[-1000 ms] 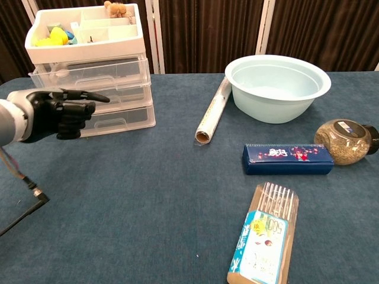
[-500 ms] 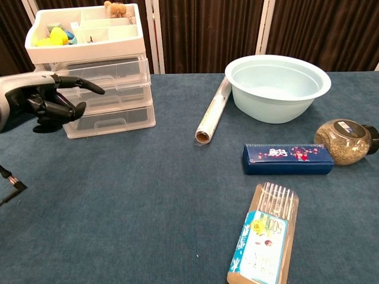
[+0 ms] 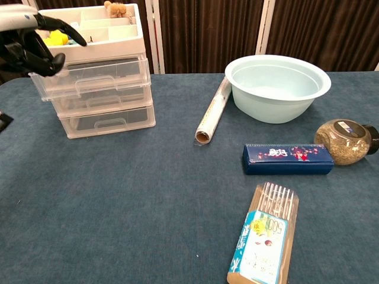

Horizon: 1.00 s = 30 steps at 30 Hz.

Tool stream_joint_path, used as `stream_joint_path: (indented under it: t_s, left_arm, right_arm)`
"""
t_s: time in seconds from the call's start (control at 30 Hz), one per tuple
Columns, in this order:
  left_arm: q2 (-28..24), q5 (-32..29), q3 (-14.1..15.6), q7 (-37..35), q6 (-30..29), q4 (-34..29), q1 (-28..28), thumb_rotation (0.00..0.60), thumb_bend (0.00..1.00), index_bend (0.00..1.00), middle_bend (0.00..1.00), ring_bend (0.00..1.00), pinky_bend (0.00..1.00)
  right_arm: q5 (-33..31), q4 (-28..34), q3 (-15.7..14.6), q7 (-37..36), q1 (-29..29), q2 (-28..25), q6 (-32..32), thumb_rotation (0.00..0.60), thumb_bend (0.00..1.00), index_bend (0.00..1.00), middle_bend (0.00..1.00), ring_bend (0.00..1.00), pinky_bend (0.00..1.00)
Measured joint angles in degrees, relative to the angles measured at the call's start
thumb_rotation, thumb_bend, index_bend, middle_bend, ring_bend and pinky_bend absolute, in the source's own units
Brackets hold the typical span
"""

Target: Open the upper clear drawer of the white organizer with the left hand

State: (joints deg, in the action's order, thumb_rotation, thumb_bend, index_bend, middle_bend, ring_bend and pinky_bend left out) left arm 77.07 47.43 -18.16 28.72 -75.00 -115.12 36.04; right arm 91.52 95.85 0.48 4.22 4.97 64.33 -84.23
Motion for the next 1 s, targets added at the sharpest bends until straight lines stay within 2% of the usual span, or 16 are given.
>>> stream_joint_path:
  t_s: [0.17,0.43,0.77,1.0]
  left_arm:
    - [-0.4,-4.7,-0.9,2.6,-0.9,0.2,1.1,0.6,0.67,0.23,1.0,0.95,0.94]
    - [-1.5,-17.4,-2.2,4.7,0.7,0.5,3.1,0.6,0.67,0.23,1.0,0.95,0.94]
    - [-1.6,-22.6,-2.3,5.2,1.7,1.9,5.0,0.6,0.67,0.26,1.0,0.95,0.94]
    - [-2.3,-23.1,-1.7,3.4,2.9,-0.8,5.0,0.6,0.67,0.28,1.0,0.95,0.94]
  right_arm:
    - [0.1,0.0,-0.1,0.3,0.0,0.1,0.1,0.6,0.07,0.0,0.0,0.0,0.0]
    - [-0.2,0.1,0.0,0.1,0.0,0.0,0.2,0.6,0.07,0.0,0.0,0.0,0.0]
    - [-0.2,0.1,0.0,0.0,0.0,0.0,0.1,0.6,0.07,0.0,0.0,0.0,0.0]
    - [-0.1,0.0,0.0,0.1,0.0,0.0,0.1,0.6,0.07,0.0,0.0,0.0,0.0]
